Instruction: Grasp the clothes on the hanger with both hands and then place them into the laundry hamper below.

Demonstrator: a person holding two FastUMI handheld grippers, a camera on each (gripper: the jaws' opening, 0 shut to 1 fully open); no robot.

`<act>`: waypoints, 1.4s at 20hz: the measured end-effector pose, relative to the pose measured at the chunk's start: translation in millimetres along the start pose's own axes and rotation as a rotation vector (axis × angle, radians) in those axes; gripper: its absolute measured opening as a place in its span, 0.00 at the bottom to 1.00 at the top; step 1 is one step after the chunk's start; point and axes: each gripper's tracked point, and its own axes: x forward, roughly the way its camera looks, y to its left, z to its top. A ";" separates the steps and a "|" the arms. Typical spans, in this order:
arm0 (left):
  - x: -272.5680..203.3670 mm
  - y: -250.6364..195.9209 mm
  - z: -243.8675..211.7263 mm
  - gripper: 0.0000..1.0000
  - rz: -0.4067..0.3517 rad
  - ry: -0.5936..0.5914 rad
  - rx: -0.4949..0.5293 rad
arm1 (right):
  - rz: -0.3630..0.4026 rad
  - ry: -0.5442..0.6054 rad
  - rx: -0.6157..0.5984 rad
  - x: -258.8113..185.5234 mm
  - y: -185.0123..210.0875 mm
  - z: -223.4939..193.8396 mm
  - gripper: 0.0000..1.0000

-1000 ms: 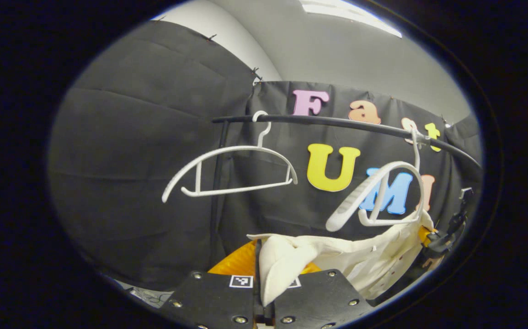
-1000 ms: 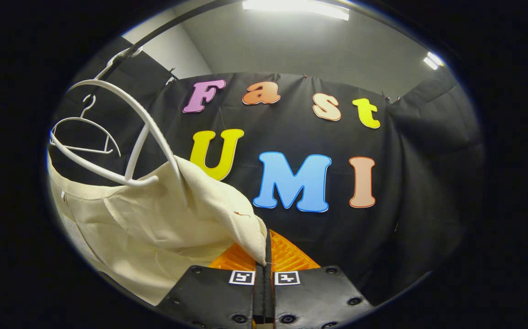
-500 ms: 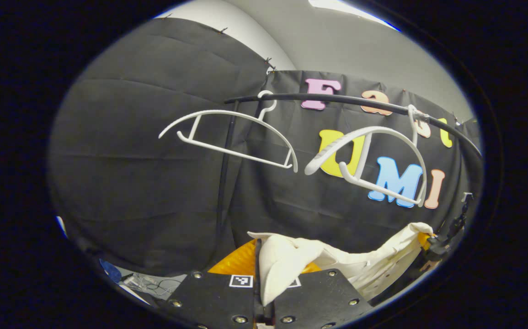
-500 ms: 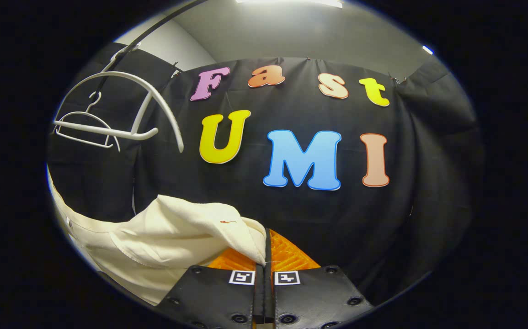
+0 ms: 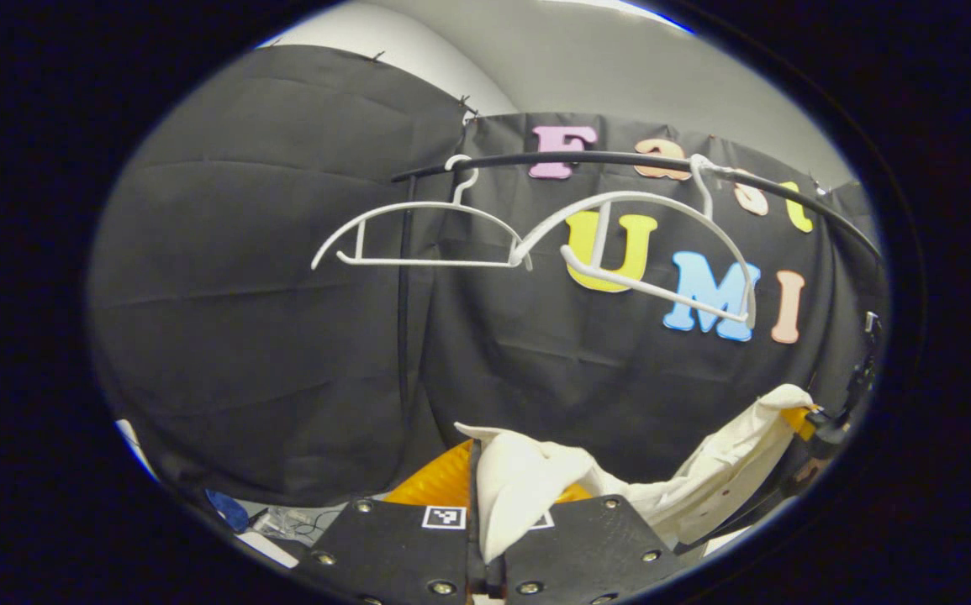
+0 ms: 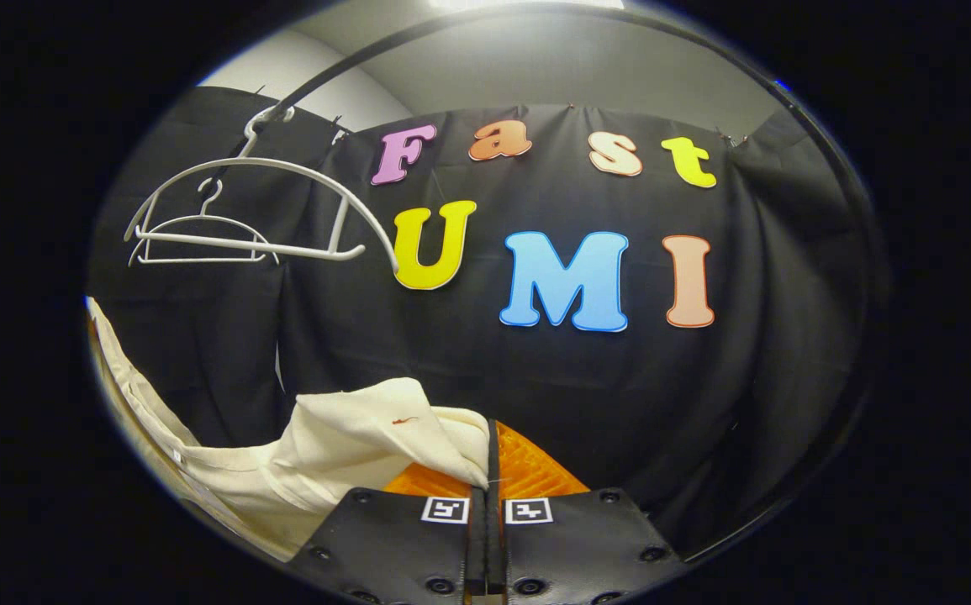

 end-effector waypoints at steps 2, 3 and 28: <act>-3.8 5.5 -13.1 0.02 -0.034 0.027 0.005 | -0.014 0.024 0.002 -24.9 7.8 -1.5 0.02; -7.0 8.1 -16.5 0.02 -0.055 0.036 0.013 | -0.022 0.032 -0.002 -37.2 12.7 -2.3 0.02; 9.8 5.2 -156.9 0.08 -0.403 0.258 0.246 | -0.062 0.501 0.222 -191.0 160.7 -133.9 0.06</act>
